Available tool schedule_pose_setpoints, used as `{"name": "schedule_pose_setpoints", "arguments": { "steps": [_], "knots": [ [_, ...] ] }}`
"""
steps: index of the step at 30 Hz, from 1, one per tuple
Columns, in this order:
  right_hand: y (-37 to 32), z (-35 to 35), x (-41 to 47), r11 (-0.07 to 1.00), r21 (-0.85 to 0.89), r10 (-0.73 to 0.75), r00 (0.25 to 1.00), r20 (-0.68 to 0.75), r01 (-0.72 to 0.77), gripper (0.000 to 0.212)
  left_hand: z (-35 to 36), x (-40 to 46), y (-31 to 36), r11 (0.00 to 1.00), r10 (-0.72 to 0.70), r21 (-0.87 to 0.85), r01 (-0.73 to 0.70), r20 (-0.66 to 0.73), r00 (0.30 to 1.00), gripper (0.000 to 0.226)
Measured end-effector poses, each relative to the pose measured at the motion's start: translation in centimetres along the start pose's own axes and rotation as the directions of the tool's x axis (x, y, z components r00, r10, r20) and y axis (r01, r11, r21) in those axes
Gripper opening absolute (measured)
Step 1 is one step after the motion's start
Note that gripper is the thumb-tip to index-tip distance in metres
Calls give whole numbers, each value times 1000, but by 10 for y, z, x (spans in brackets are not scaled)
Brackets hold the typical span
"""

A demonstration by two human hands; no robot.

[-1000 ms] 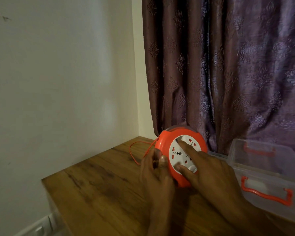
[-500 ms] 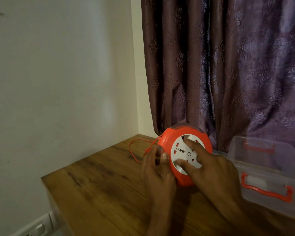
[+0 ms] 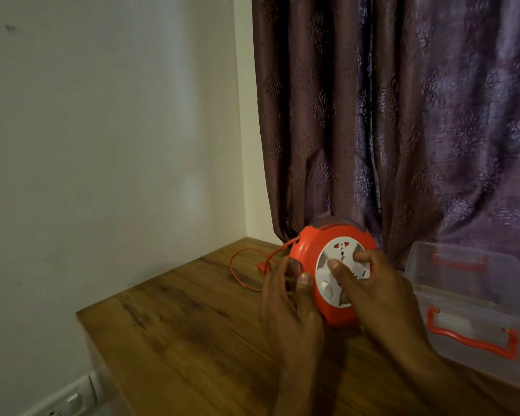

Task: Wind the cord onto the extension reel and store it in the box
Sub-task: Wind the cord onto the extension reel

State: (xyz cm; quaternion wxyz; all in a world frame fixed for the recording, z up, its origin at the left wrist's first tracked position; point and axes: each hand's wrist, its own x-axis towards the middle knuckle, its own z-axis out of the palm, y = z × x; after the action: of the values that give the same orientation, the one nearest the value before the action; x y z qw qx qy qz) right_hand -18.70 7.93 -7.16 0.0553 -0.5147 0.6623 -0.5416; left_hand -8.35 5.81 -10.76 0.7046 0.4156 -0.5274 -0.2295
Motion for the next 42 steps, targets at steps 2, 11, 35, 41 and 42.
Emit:
{"name": "schedule_pose_setpoints", "arguments": {
  "steps": [2, 11, 35, 41, 42],
  "knots": [
    [-2, -1, 0, 1000, 15, 18, 995, 99, -19, 44, -3, 3, -1, 1000, -17, -25, 16, -11, 1000, 34],
    [-8, -15, -1, 803, -412, -376, 902, 210, 431, 53, -13, 11, 0, 994, -100, -60, 95, -78, 992, 13],
    [3, -10, 2, 699, -518, -419, 870, 261, 493, 67, -10, 7, 3, 997, -75, -37, 74, -10, 997, 11],
    [1, -8, -2, 805, -452, -349, 923, 165, 385, 70, -7, 7, -1, 999, -39, -33, 39, -14, 999, 7],
    [1, -8, -2, 823, -434, -337, 930, 147, 367, 71, -7, 7, -1, 999, -31, -29, 31, -11, 999, 7]
  ]
}}
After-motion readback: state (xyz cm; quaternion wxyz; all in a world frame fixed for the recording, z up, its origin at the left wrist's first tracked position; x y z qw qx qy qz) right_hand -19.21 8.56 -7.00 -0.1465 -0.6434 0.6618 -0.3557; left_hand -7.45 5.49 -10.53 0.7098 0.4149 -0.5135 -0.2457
